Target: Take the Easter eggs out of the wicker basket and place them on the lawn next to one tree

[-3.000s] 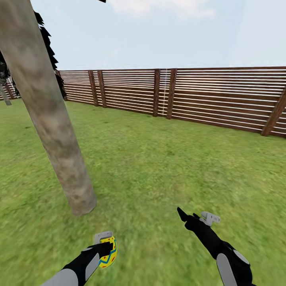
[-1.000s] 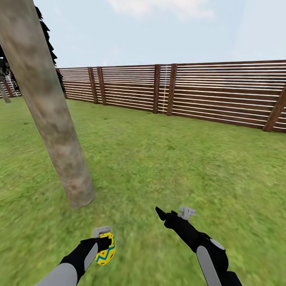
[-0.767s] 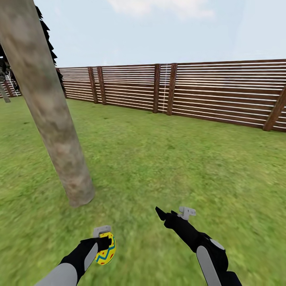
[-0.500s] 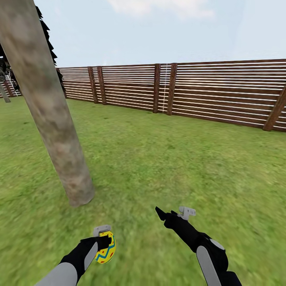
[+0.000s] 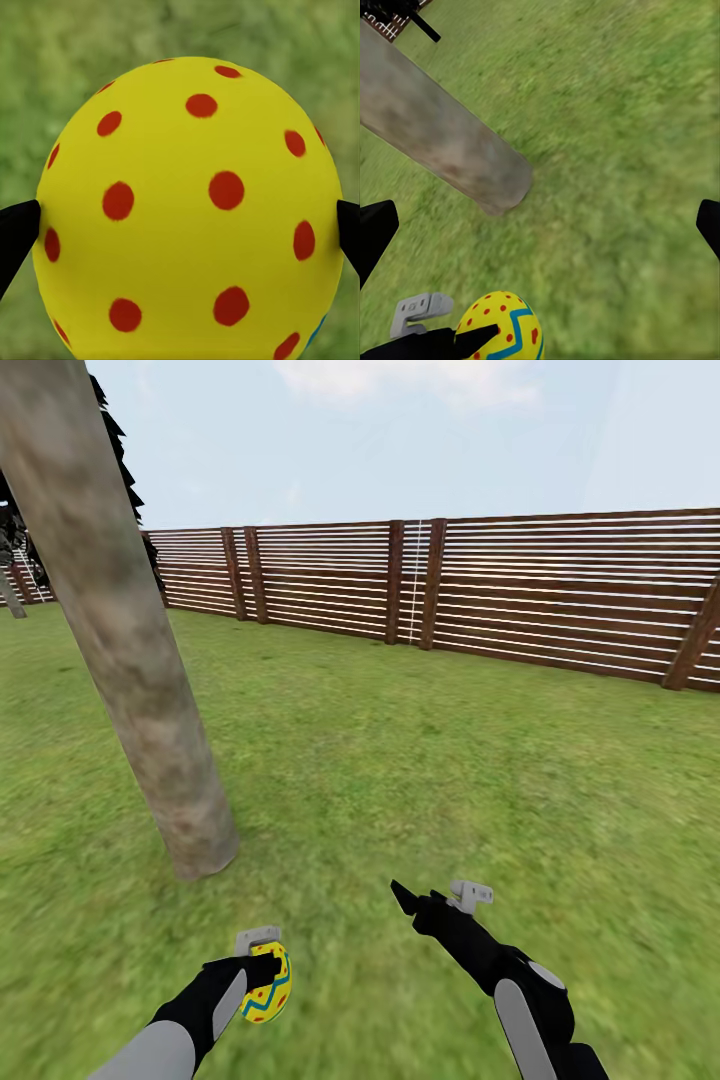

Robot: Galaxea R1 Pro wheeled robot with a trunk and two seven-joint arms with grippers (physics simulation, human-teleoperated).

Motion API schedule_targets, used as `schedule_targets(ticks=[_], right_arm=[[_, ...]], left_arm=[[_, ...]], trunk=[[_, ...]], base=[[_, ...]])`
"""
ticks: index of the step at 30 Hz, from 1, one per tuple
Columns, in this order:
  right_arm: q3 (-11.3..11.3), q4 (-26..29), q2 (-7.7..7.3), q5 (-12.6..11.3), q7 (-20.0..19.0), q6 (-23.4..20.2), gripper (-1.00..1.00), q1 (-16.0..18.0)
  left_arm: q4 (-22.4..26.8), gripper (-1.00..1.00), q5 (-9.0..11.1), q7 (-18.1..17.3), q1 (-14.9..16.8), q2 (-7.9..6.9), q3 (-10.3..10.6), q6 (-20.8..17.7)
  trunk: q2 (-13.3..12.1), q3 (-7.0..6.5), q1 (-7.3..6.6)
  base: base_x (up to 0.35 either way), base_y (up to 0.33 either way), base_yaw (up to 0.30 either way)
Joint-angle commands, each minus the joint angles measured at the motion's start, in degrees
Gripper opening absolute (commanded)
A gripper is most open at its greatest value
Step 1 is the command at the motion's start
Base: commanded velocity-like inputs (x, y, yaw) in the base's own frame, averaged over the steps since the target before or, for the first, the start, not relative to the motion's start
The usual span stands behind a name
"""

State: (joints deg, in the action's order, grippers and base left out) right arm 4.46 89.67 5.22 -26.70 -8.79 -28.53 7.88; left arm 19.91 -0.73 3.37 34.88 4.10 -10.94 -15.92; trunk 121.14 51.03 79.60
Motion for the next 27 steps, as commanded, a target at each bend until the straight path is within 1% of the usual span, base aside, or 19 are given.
schedule_targets(ticks=[1, 3, 16, 20, 27], right_arm=[[-0.07, 0.05, 0.04, -0.19, -0.09, -0.3, 1.0, 0.03], [-0.07, 0.04, 0.05, -0.18, -0.09, -0.3, 1.0, 0.03], [0.0, 0.04, 0.05, -0.19, -0.15, -0.3, 1.0, 0.03], [0.02, 0.05, 0.05, -0.19, -0.11, -0.3, 1.0, 0.03], [0.02, 0.02, 0.05, -0.19, -0.15, -0.32, 1.0, 0.03]], left_arm=[[0.13, -1.0, -0.06, 0.08, 0.01, 0.04, -0.22, -0.34], [0.13, -1.0, -0.06, 0.05, 0.01, 0.03, -0.22, -0.37], [0.13, -1.0, -0.06, -0.03, 0.01, 0.03, -0.22, -0.36], [0.14, -1.0, -0.06, -0.1, 0.01, 0.01, -0.22, -0.43], [0.14, -1.0, -0.06, -0.07, 0.01, 0.03, -0.22, -0.34]], trunk=[[0.44, 0.24, 0.22], [1.24, 0.6, 0.66], [1.24, 0.6, 0.66], [2.84, 1.31, 1.54], [2.84, 1.31, 1.54]], base=[[0.0, 0.0, 0.0], [0.0, 0.0, 0.0], [0.0, 0.0, 0.0], [0.0, 0.0, 0.0], [0.0, 0.0, 0.0]])
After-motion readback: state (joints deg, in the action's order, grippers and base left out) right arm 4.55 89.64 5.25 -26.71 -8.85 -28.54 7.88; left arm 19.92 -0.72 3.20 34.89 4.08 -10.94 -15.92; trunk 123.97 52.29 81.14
